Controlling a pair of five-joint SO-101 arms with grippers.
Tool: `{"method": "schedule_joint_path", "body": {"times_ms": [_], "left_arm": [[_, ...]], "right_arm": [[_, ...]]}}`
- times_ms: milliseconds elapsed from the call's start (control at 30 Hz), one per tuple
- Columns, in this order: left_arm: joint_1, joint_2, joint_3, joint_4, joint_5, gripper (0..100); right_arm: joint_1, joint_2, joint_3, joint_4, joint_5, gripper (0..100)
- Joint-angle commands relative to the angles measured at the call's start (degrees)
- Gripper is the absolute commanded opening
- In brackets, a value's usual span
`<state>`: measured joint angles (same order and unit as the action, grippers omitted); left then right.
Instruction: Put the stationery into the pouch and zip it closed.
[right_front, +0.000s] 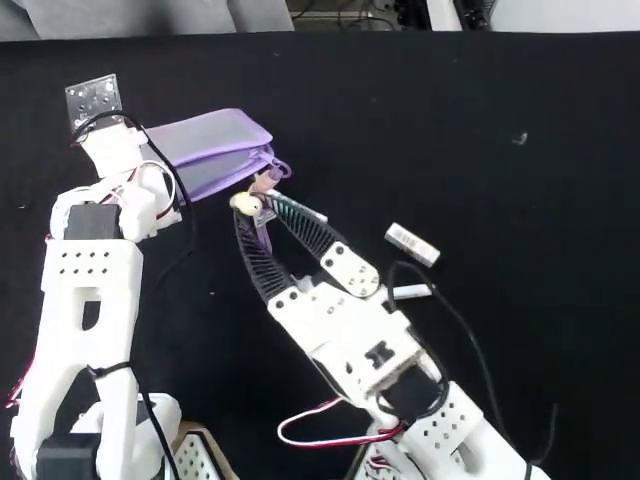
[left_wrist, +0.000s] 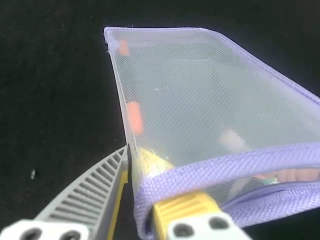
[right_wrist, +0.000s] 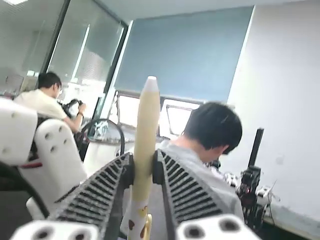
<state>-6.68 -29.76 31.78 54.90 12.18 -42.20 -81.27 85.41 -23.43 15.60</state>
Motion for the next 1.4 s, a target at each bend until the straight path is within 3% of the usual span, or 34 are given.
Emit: {"method": "schedule_joint_path", "body": {"times_ms": [0, 433, 633, 733, 1200, 1367], "left_arm": [[0.8, 1.1, -2.1, 0.7, -0.4, 3], [0.8, 1.4, -1.7, 0.7, -0.4, 3], [0.8, 1.6, -1.7, 0.4, -0.4, 3], [0.8, 1.7, -1.7, 0.3, -0.4, 3], [0.7, 1.8, 1.0, -3.2, -0.4, 3], [0.7, 1.8, 1.3, -3.1, -0.4, 3]], "right_arm": [[-0.9, 5.1, -0.5, -6.7, 0.1, 1.1], [-0.8, 43.8, -10.1, -34.4, 0.1, 1.1], [-0.8, 56.7, -11.6, -47.8, 10.1, 1.1], [-0.8, 62.0, -13.2, -53.0, 10.8, 1.1], [1.5, 74.4, -15.6, -59.4, 12.0, 1.8], [1.7, 74.0, -13.1, -59.7, 12.0, 11.6]]}}
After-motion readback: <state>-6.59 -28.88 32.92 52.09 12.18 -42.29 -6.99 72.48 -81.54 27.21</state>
